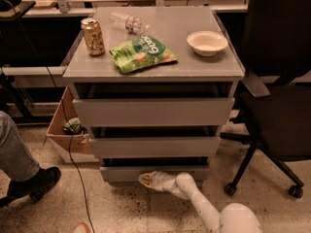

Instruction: Close bottom drawer

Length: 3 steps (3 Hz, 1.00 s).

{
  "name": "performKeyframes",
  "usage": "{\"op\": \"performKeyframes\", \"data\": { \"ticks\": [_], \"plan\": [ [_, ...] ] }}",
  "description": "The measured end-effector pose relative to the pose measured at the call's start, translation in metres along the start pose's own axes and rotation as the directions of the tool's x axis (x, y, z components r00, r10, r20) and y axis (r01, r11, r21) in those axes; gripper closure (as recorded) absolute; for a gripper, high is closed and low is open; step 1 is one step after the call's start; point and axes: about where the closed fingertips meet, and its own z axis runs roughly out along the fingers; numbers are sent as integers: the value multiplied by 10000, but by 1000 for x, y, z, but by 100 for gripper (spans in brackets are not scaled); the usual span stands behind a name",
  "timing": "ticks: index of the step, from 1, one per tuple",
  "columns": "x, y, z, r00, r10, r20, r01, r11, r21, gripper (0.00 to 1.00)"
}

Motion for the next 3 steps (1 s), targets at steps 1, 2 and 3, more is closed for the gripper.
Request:
{"op": "performKeyframes", "data": {
  "ticks": [1, 2, 3],
  "plan": [
    [28, 20, -56, 9892, 256, -1441, -374, 9961, -798, 100],
    [66, 12, -149, 9433, 217, -3311, -582, 9932, -1008, 100],
    [87, -16, -253, 8632, 507, -5023, -933, 9938, -601, 100]
  ]
}}
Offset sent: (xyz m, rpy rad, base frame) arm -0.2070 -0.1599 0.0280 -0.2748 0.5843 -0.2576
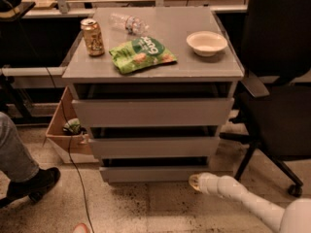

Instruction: Close bottom drawer

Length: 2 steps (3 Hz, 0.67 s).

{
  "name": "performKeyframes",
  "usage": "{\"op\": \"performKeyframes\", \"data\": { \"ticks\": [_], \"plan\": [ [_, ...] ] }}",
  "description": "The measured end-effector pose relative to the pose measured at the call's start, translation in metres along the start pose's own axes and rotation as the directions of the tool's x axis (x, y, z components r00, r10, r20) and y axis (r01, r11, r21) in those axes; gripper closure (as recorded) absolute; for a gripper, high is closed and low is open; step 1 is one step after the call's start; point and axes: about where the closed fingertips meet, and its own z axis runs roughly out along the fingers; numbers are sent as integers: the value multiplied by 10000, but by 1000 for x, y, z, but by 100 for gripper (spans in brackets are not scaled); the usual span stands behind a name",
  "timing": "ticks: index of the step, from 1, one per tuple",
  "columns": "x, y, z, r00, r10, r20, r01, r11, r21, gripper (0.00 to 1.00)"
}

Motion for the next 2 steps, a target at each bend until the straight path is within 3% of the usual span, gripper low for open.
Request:
{"op": "performKeyframes", "data": {
  "ticks": [1, 2],
  "plan": [
    [12, -24, -64, 9917, 923, -898, -913, 9957, 149, 100],
    [-10, -23, -83, 9867, 1399, -830, -1409, 9900, -64, 83]
  ]
}}
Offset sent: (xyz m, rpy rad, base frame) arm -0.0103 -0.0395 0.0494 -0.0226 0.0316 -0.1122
